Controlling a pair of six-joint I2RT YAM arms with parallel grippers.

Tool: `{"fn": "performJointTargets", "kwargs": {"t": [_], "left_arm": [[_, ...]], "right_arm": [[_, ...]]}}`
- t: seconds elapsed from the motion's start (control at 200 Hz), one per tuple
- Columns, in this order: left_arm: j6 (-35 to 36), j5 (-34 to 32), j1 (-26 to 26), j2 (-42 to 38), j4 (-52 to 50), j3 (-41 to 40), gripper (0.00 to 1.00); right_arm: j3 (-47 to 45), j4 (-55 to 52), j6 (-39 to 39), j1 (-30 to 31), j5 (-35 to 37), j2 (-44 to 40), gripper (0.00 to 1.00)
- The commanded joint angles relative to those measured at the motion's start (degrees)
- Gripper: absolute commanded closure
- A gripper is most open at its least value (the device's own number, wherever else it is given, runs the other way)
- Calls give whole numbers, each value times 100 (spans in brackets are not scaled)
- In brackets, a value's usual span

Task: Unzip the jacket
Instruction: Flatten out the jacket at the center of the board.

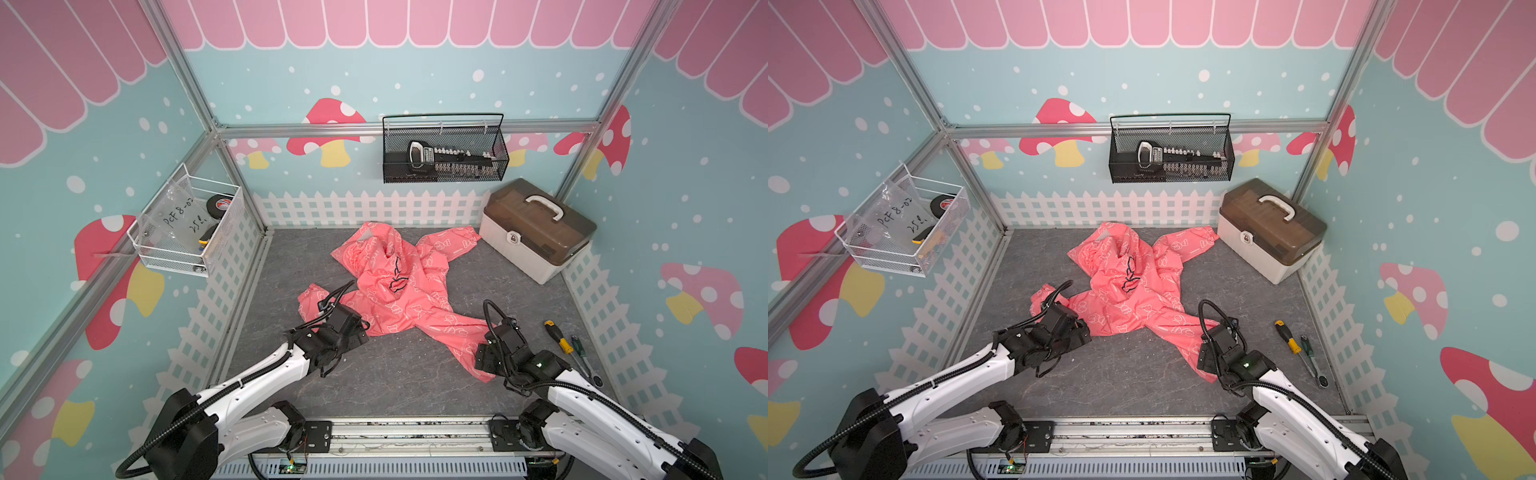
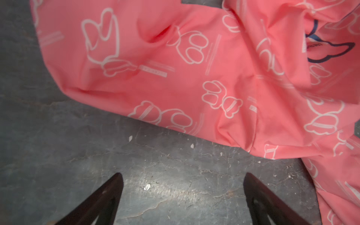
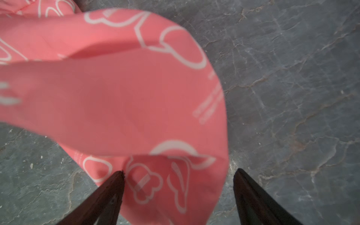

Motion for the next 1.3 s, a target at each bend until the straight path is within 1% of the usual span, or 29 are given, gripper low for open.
{"fn": "performJointTargets", "kwargs": {"t": [0.0,0.06,0.145,0.2,0.25,0.285,0.31,0.345,0.485,0.565,0.63,0.695,0.766,0.901,0.966,1.001,1.026,1.076,1.121,1.161,1.186,1.206,1.231,1.296], "left_arm": [[-792,-477,-29,-139,-18,-273,3],[-787,-553,-21,8,46,-336,3],[-840,-564,0,332,248,-357,3],[-906,-419,72,531,511,-431,4],[-958,-350,128,657,762,-506,6],[-1014,-350,154,724,878,-539,7],[-1037,-350,174,764,922,-541,8],[-1064,-350,217,804,963,-543,8],[-1058,-563,375,769,1110,-581,12],[-1114,-636,512,645,1405,-767,13],[-1313,-613,659,492,1773,-1023,15],[-1485,-563,798,323,2221,-1306,18],[-1632,-572,894,183,2637,-1536,20],[-1654,-438,1109,266,3345,-1719,21],[-1597,-351,1185,443,3453,-1635,23],[-1577,-350,1221,563,3510,-1595,24],[-1568,-160,1237,662,3576,-1562,25],[-1559,-43,1282,871,3756,-1530,30],[-1535,69,1302,1080,3994,-1508,31],[-1446,174,1300,1293,4239,-1472,34],[-1321,314,1296,1444,4454,-1438,36],[-1210,464,1462,1585,4645,-1404,39],[-1095,707,1562,1771,4849,-1335,42],[-804,1392,1812,2258,5166,-1069,57]], "right_arm": [[-99,612,19,-6,-46,76,27],[-207,867,25,-5,-125,127,33],[-281,1062,71,-9,-189,231,34],[-282,1076,71,-21,-183,306,34],[-272,1069,38,-10,-178,351,30],[-263,1049,18,-23,-162,375,23],[-260,1000,29,-27,-129,390,15],[-266,960,31,-38,-81,411,10],[-385,1023,7,-229,-171,596,3],[-486,1229,-17,-384,-358,774,3],[-565,1429,-39,-470,-475,896,3],[-639,1714,-93,-529,-608,1001,5],[-730,2082,-165,-550,-724,1101,8],[-868,2632,-256,-562,-974,1260,11],[-953,2890,-246,-559,-1136,1282,17],[-965,2976,-262,-559,-1187,1274,23],[-966,3018,-278,-563,-1214,1267,27],[-927,3027,-334,-559,-1258,1250,42],[-872,3012,-389,-560,-1286,1222,54],[-790,2932,-424,-567,-1287,1189,67],[-717,2854,-434,-568,-1244,1170,79],[-615,2740,-466,-568,-1187,1154,90],[-473,2551,-520,-568,-1087,1144,99],[-2,2065,-851,-576,-823,1133,100]]}}
